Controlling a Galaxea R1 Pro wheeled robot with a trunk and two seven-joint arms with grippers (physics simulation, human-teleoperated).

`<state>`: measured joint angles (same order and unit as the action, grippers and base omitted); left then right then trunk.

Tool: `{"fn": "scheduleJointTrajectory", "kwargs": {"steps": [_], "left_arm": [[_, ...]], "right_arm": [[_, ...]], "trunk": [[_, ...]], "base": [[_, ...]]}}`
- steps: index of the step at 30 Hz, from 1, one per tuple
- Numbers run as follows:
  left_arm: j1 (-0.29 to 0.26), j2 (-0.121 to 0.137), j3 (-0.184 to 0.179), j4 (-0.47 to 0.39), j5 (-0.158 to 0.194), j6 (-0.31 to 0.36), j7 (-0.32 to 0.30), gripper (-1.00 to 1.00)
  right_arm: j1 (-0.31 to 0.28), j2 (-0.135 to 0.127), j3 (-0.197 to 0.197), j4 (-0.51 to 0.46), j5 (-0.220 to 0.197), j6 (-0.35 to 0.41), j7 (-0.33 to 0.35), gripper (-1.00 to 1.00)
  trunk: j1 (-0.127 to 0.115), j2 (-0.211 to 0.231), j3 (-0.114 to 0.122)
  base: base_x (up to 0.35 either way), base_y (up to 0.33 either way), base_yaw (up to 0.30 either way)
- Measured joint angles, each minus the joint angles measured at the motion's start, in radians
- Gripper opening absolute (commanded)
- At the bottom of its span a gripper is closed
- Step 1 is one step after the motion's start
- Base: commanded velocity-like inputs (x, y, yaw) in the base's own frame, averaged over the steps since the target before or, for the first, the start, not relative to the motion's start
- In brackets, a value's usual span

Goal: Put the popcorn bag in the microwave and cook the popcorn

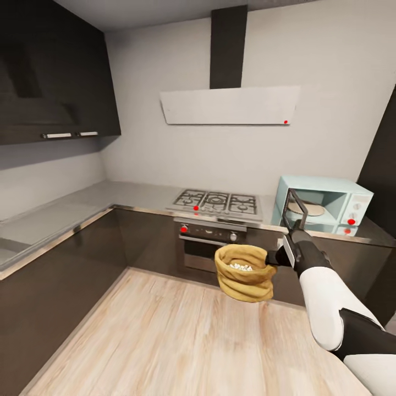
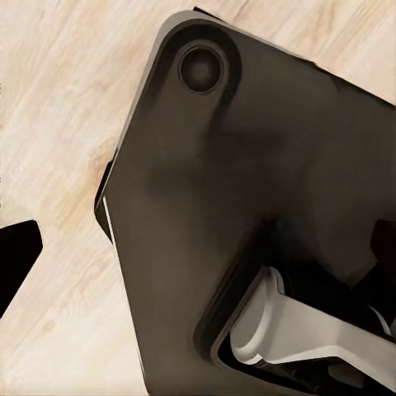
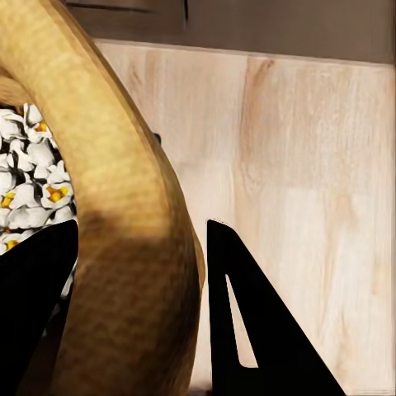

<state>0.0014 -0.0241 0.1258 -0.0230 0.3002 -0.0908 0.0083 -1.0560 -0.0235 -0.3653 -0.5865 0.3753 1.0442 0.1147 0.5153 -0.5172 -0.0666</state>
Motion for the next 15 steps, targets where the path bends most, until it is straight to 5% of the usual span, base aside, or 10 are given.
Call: {"fn": "scheduleJointTrajectory", "kwargs": {"steps": [9,15], "left_arm": [[0.000,0.001,0.000,0.000,-0.001,0.000,-0.001,1.00],[0.000,0.002,0.000,0.000,-0.001,0.000,-0.001,1.00]], "right_arm": [[0.000,-0.010,0.002,-0.002,0.007,0.000,-0.014,-1.00],[0.000,-0.060,0.002,-0.007,0.009,0.000,-0.019,-1.00]], "trunk": [[-0.001,0.000,0.000],[-0.001,0.000,0.000]], "base": [[-0.071,0.000,-0.252],[0.000,0.000,-0.292]]}}
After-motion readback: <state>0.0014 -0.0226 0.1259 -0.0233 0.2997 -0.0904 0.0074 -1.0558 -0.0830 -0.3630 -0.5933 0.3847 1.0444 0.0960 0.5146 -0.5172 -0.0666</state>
